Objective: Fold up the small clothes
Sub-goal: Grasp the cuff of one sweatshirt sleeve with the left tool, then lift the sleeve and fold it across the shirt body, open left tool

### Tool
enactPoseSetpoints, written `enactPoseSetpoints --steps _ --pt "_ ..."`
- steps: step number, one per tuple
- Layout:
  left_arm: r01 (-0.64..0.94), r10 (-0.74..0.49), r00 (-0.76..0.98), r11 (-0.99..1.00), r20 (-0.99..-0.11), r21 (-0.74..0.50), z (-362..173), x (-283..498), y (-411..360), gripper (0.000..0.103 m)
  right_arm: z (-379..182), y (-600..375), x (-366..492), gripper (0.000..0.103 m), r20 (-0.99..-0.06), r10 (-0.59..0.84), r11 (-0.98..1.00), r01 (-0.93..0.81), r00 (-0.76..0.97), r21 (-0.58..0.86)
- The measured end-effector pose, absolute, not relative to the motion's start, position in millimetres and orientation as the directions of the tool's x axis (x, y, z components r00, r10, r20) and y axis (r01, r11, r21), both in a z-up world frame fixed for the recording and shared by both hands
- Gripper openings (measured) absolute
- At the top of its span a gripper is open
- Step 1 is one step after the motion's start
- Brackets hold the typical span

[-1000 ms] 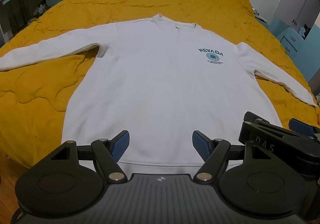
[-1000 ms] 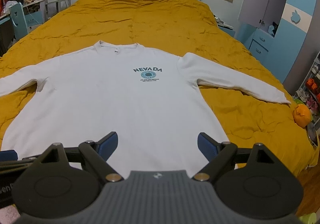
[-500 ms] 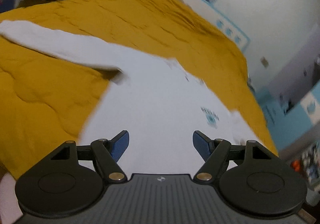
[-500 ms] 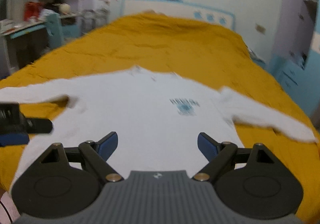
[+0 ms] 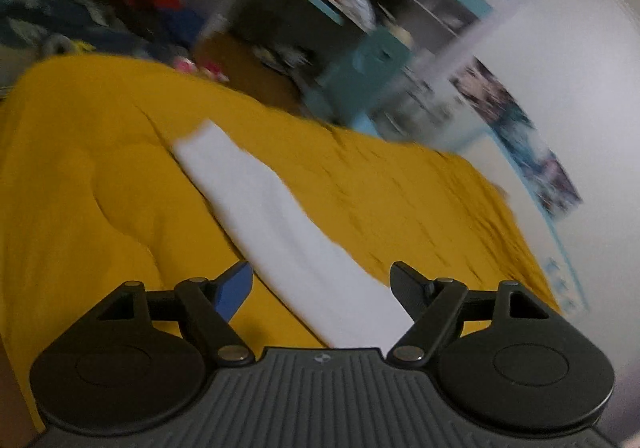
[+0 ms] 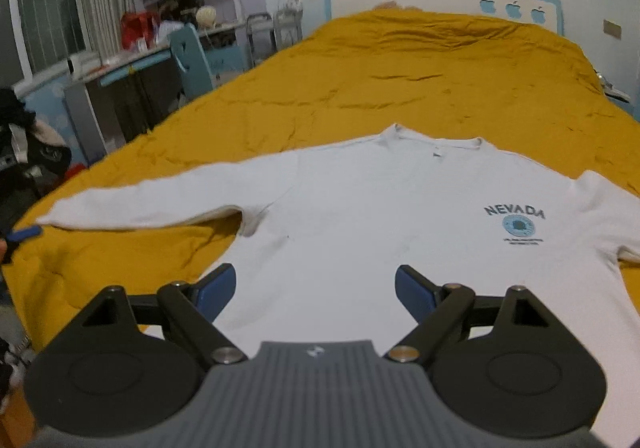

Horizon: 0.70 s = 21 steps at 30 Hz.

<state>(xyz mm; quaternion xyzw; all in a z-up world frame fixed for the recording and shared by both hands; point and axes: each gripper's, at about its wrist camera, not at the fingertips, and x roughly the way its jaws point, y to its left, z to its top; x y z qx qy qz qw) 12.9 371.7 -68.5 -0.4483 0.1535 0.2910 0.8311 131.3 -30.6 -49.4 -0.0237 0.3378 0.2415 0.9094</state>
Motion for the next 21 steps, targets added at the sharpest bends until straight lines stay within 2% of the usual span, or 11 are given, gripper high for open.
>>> enactPoseSetpoints --steps 4,10,13,14,15,16,17,21 --pt "-0.693 0.425 0.719 0.372 -0.550 -0.618 -90 31 393 0.084 -59 -11 147 0.083 -0.639 0.425 0.872 -0.479 0.641 0.100" --pt "-0.663 0.406 0.741 0.320 -0.534 -0.677 -109 44 423 0.080 -74 24 162 0.083 -0.661 0.461 0.843 -0.525 0.592 0.117" --pt "-0.654 0.410 0.747 0.310 -0.523 -0.690 -115 44 431 0.074 -77 42 171 0.083 -0.639 0.504 0.821 -0.552 0.581 0.146" --pt "-0.650 0.415 0.750 0.313 -0.516 -0.692 -117 45 433 0.062 -78 49 175 0.083 -0.633 0.510 0.818 -0.556 0.582 0.146" --pt "-0.658 0.424 0.742 0.315 -0.519 -0.684 -117 43 433 0.043 -77 57 178 0.083 -0.634 0.507 0.818 -0.557 0.584 0.142" --pt "-0.664 0.432 0.738 0.324 -0.519 -0.674 -120 40 433 0.032 -77 64 181 0.083 -0.639 0.503 0.819 -0.557 0.582 0.138" --pt "-0.655 0.435 0.745 0.330 -0.506 -0.679 -122 33 431 0.013 -77 68 182 0.083 -0.644 0.500 0.820 -0.556 0.579 0.138" --pt "-0.588 0.414 0.793 0.328 -0.448 -0.739 -122 24 437 0.011 -75 71 177 0.083 -0.656 0.507 0.806 -0.577 0.559 0.131"
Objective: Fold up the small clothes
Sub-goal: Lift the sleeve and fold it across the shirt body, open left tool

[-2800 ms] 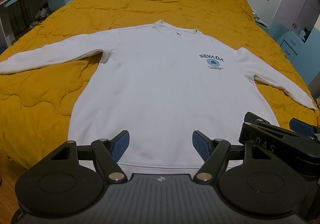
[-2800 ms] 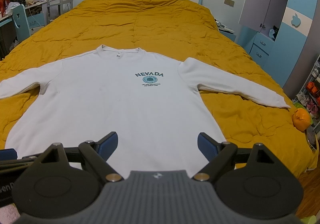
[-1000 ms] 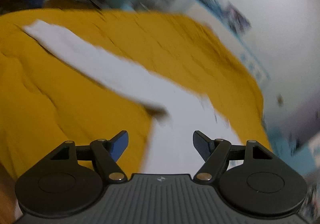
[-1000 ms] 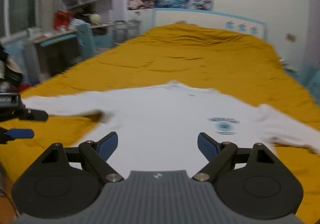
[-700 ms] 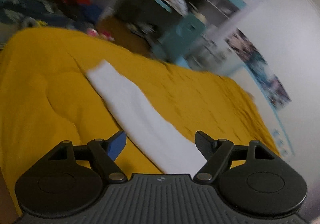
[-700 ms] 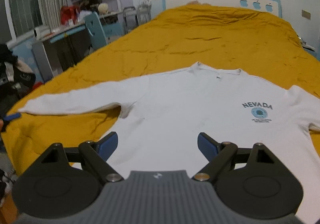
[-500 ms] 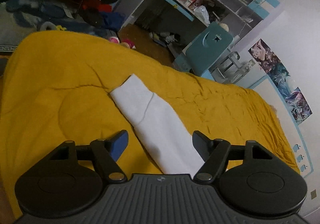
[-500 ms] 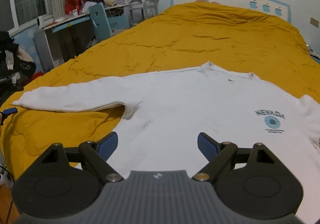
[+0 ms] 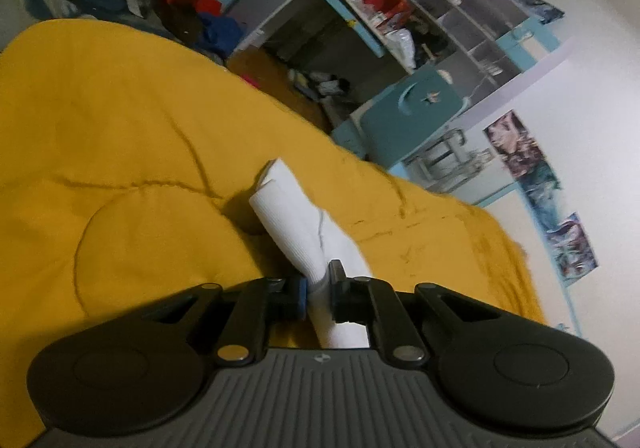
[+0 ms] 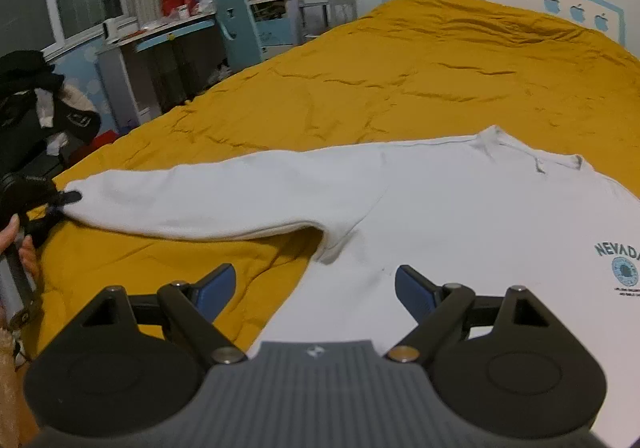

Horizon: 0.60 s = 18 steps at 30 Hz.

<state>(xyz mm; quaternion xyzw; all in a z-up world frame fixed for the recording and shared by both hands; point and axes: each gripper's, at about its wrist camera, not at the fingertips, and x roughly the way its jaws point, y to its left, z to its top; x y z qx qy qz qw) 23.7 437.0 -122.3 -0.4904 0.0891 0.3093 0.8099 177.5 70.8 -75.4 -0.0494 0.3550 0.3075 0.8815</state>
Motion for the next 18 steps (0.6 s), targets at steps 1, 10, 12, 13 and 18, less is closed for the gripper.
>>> enactPoseSetpoints --steps 1,10,12,13,18 --pt "-0.582 0.414 0.798 0.339 -0.438 -0.739 -118 25 437 0.010 -76 67 175 0.083 -0.660 0.500 0.806 -0.581 0.562 0.116" --pt "-0.380 0.326 0.918 0.547 -0.228 -0.746 -17 103 369 0.010 -76 -28 177 0.083 -0.670 0.401 0.885 -0.453 0.625 0.108" --pt "-0.290 0.230 0.955 0.596 -0.186 -0.749 0 134 337 0.010 -76 -53 179 0.083 -0.671 0.376 0.906 -0.406 0.639 0.121" --pt "-0.238 0.169 0.971 0.625 -0.169 -0.744 10 153 313 0.010 -77 -69 180 0.083 -0.672 0.363 0.916 -0.378 0.646 0.132" --pt "0.013 -0.127 0.987 0.684 -0.101 -0.730 29 219 195 0.010 -83 -133 181 0.083 -0.676 0.310 0.949 -0.255 0.669 0.183"
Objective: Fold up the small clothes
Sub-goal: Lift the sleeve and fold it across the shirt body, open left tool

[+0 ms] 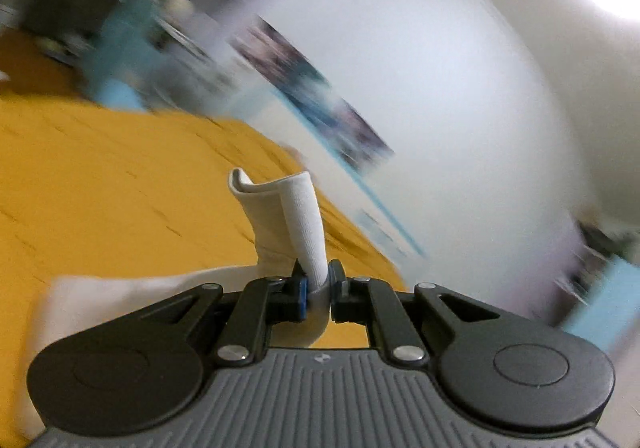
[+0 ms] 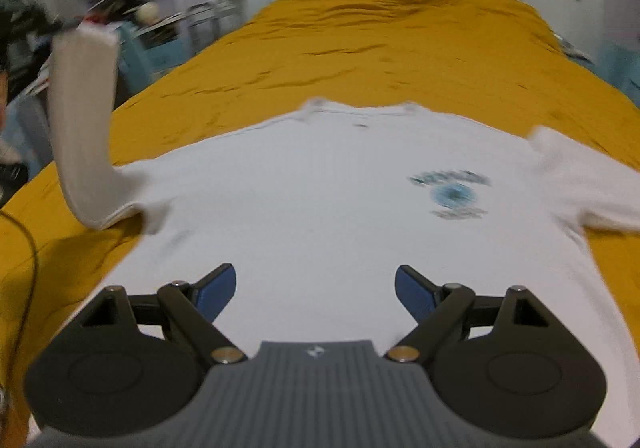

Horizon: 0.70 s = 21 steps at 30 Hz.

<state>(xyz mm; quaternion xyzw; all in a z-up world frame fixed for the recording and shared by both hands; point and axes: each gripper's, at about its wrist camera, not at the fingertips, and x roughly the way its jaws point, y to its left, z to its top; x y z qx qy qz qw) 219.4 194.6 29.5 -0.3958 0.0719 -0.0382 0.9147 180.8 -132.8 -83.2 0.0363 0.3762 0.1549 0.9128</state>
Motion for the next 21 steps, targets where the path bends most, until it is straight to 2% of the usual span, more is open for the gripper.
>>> enactPoseSetpoints --steps 3,6,7,8,9,11,14,16,18,21 --pt "0.132 -0.298 0.949 0.665 -0.099 -0.735 19 253 120 0.010 -89 -166 182 0.083 -0.684 0.272 0.962 -0.192 0.677 0.193" --pt "0.186 -0.421 0.895 0.651 -0.146 -0.736 -8 284 55 0.010 -97 -195 181 0.083 -0.697 0.233 0.972 -0.134 0.679 0.194" --pt "0.207 -0.471 0.863 0.660 -0.183 -0.722 -22 298 31 0.011 -100 -204 181 0.083 -0.702 0.219 0.974 -0.115 0.678 0.194" --pt "0.200 -0.505 0.828 0.673 -0.244 -0.712 -36 310 12 0.015 -102 -211 180 0.083 -0.707 0.208 0.976 -0.099 0.676 0.192" --pt "0.179 -0.540 0.781 0.675 -0.314 -0.715 -52 321 -2 0.024 -103 -218 180 0.083 -0.712 0.193 0.979 -0.080 0.675 0.189" --pt "0.136 -0.588 0.698 0.669 -0.408 -0.731 -82 336 -21 0.029 -105 -231 181 0.083 -0.715 0.166 0.982 -0.045 0.679 0.185" --pt "0.133 -0.594 0.664 0.692 -0.454 -0.709 -98 324 -16 0.030 -106 -251 186 0.083 -0.704 0.137 0.980 0.005 0.697 0.197" --pt "0.121 -0.553 0.683 0.729 -0.476 -0.673 -96 308 3 0.040 -106 -269 194 0.083 -0.686 0.153 0.968 0.033 0.712 0.250" --pt "0.069 -0.493 0.721 0.750 -0.487 -0.657 -92 294 39 0.062 -108 -291 209 0.083 -0.658 0.207 0.933 0.056 0.724 0.355" --pt "-0.033 -0.358 0.779 0.796 -0.515 -0.604 -92 273 102 0.066 -115 -316 238 0.083 -0.611 0.274 0.856 0.101 0.742 0.506"
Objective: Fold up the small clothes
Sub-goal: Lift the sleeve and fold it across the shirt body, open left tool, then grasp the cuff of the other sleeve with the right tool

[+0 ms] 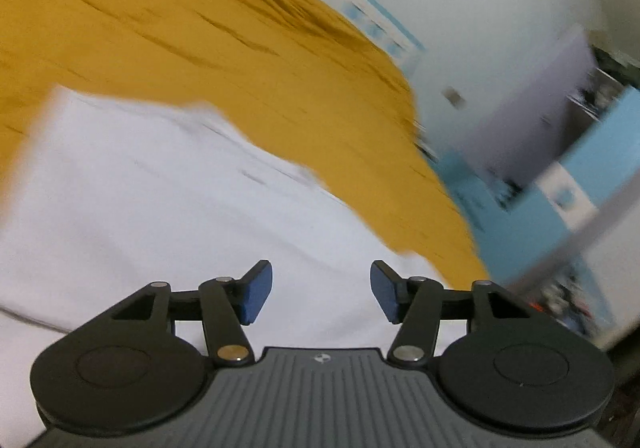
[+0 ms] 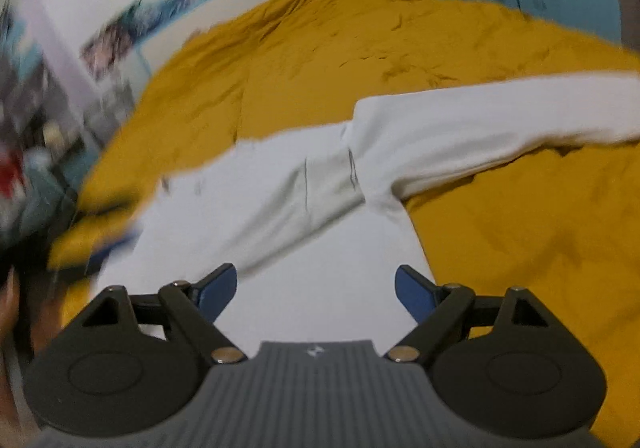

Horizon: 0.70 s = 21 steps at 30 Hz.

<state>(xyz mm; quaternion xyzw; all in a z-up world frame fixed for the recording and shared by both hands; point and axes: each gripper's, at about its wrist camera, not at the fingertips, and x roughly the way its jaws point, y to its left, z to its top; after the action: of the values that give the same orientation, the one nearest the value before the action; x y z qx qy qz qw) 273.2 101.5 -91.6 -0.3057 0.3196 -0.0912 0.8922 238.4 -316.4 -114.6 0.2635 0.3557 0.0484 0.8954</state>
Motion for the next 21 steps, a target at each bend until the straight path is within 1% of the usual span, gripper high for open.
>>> enactPoseSetpoints --steps 1,2,4,6,7,8,11,15,16,17,18,19,21 --pt "-0.078 -0.309 0.784 0.812 -0.539 -0.579 -95 268 120 0.066 -118 -322 249 0.081 -0.612 0.293 0.826 0.128 0.735 0.549" --pt "-0.119 -0.270 0.785 0.818 -0.558 -0.563 -97 264 136 0.066 -122 -327 262 0.076 -0.616 0.321 0.783 0.165 0.719 0.600" --pt "-0.186 -0.216 0.776 0.820 -0.593 -0.541 -109 259 165 0.066 -135 -333 286 0.073 -0.576 0.416 0.672 0.189 0.704 0.716" --pt "-0.233 -0.193 0.760 0.810 -0.620 -0.538 -118 256 180 0.066 -151 -332 309 0.059 -0.586 0.433 0.607 0.259 0.685 0.751" --pt "-0.243 -0.195 0.753 0.806 -0.629 -0.540 -122 255 180 0.066 -159 -329 320 0.051 -0.594 0.435 0.593 0.280 0.677 0.755" --pt "-0.250 -0.198 0.745 0.803 -0.637 -0.541 -126 254 182 0.065 -166 -326 330 0.048 -0.602 0.429 0.586 0.300 0.674 0.753" --pt "-0.236 -0.217 0.725 0.813 -0.654 -0.532 -139 255 178 0.066 -180 -319 352 0.049 -0.637 0.381 0.586 0.358 0.670 0.727" --pt "-0.234 -0.225 0.699 0.825 -0.679 -0.515 -149 263 166 0.066 -193 -316 369 0.049 -0.643 0.350 0.542 0.412 0.681 0.732" --pt "-0.233 -0.222 0.696 0.830 -0.683 -0.507 -151 266 159 0.066 -194 -315 373 0.040 -0.643 0.347 0.541 0.414 0.683 0.732" --pt "-0.232 -0.216 0.696 0.835 -0.685 -0.500 -153 267 159 0.066 -192 -315 374 0.002 -0.656 0.335 0.555 0.421 0.677 0.718" --pt "-0.231 -0.215 0.697 0.836 -0.684 -0.498 -148 258 160 0.066 -189 -315 373 0.004 -0.667 0.324 0.565 0.428 0.671 0.706" --pt "-0.231 -0.215 0.698 0.835 -0.683 -0.499 -148 256 160 0.066 -187 -317 366 0.001 -0.656 0.317 0.557 0.426 0.685 0.713" --pt "-0.226 -0.216 0.699 0.838 -0.682 -0.497 -148 254 160 0.067 -178 -323 353 0.001 -0.631 0.302 0.553 0.407 0.715 0.727"
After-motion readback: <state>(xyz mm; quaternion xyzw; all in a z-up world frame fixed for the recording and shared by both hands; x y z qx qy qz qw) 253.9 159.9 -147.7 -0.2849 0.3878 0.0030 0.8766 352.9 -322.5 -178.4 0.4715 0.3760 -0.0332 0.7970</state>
